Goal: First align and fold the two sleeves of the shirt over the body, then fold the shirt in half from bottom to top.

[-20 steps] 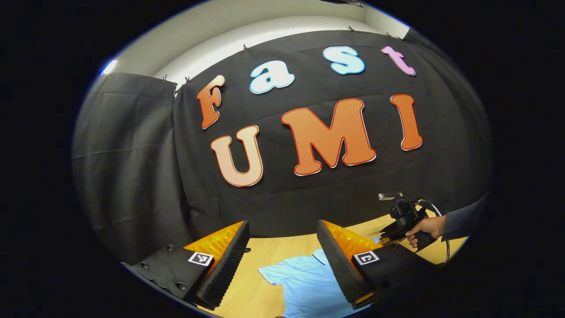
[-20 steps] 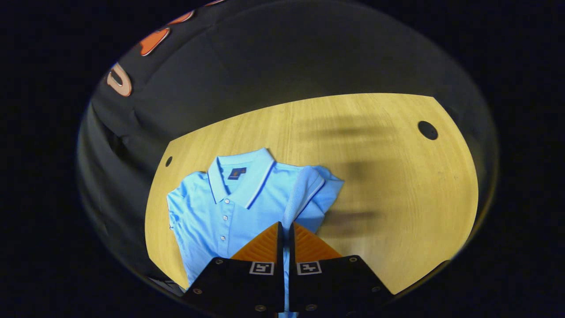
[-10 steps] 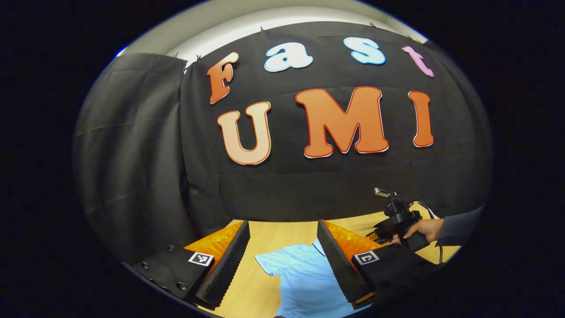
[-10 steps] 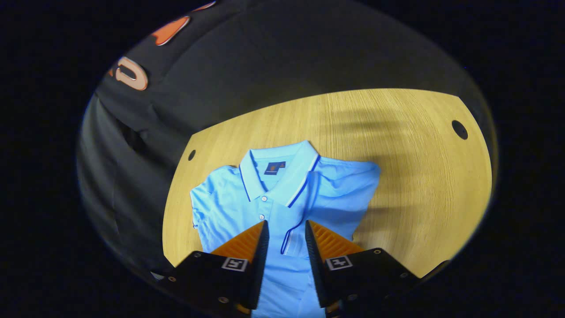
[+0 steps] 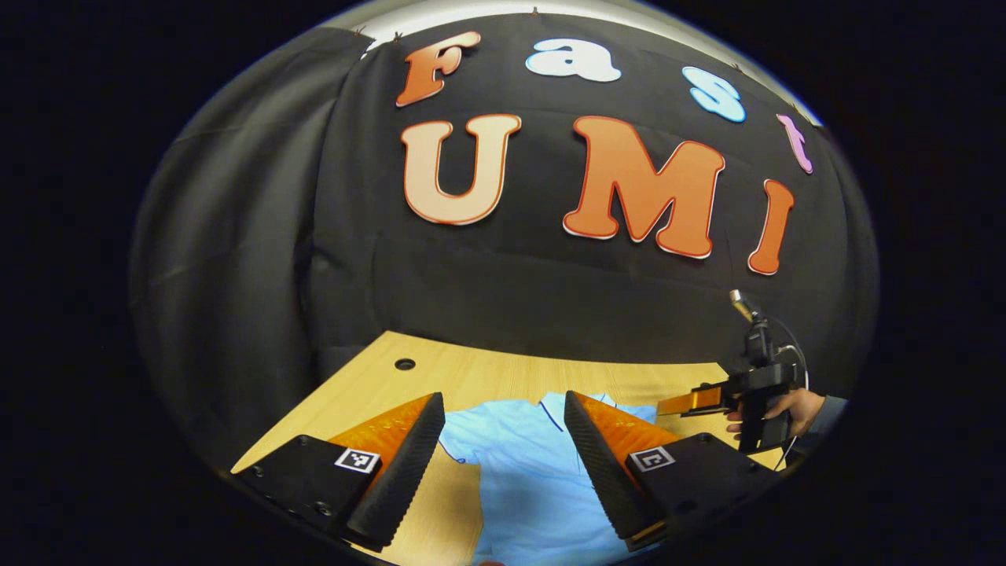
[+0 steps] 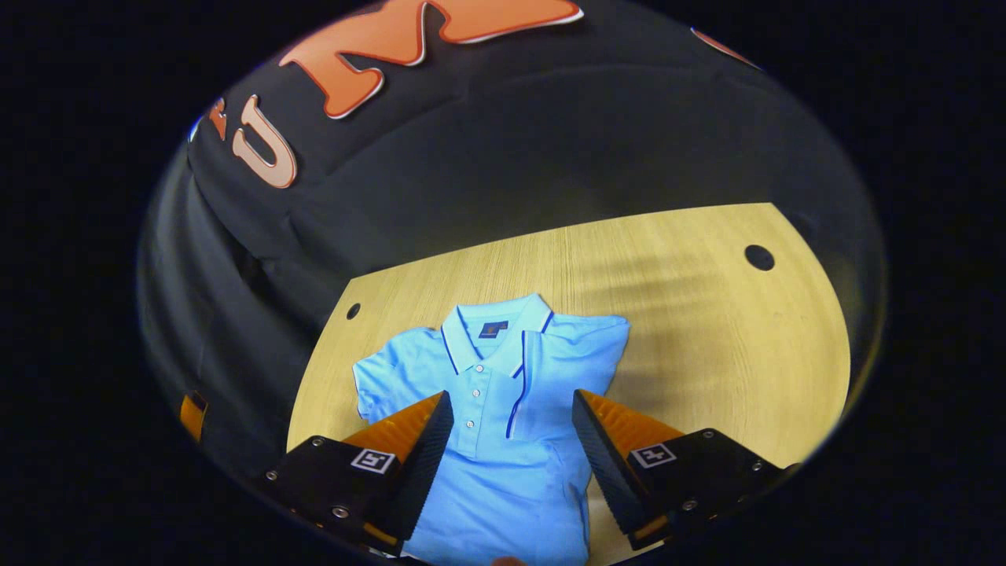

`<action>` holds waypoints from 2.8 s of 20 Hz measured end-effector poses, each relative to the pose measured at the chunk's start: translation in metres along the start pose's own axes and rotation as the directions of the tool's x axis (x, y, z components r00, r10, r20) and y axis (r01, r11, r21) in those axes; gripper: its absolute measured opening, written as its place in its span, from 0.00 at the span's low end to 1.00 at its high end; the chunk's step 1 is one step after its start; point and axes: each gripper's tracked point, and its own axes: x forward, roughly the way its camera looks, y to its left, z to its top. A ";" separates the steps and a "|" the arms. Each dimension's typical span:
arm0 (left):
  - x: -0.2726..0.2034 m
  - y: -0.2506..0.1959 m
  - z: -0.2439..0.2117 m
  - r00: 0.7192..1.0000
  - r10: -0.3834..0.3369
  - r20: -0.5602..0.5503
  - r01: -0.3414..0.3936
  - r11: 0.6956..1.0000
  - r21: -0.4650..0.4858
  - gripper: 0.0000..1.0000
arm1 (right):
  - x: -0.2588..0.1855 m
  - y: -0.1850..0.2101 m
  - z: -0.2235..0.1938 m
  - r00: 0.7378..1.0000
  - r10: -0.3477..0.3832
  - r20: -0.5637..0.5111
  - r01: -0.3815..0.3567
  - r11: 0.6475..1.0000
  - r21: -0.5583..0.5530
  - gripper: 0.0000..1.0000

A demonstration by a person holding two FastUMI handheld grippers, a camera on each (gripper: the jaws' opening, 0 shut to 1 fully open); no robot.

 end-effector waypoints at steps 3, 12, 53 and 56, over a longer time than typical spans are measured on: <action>0.031 0.022 -0.014 0.996 -0.023 -0.084 0.022 1.000 -0.011 0.97 | -0.035 -0.006 0.004 0.992 -0.075 0.100 0.080 0.996 -0.047 0.96; 0.117 0.066 -0.088 0.907 -0.067 -0.416 0.025 0.994 -0.106 0.97 | -0.112 -0.006 -0.013 0.933 -0.229 0.278 0.259 0.963 -0.078 0.96; 0.255 0.016 -0.149 0.759 -0.072 -0.648 0.149 0.987 0.064 0.11 | -0.202 -0.016 -0.143 0.859 -0.460 0.226 0.421 0.885 0.200 0.98; 0.255 -0.016 -0.142 0.764 -0.112 -0.635 0.218 0.972 0.090 0.11 | -0.208 -0.018 -0.151 0.854 -0.473 0.218 0.430 0.877 0.215 0.98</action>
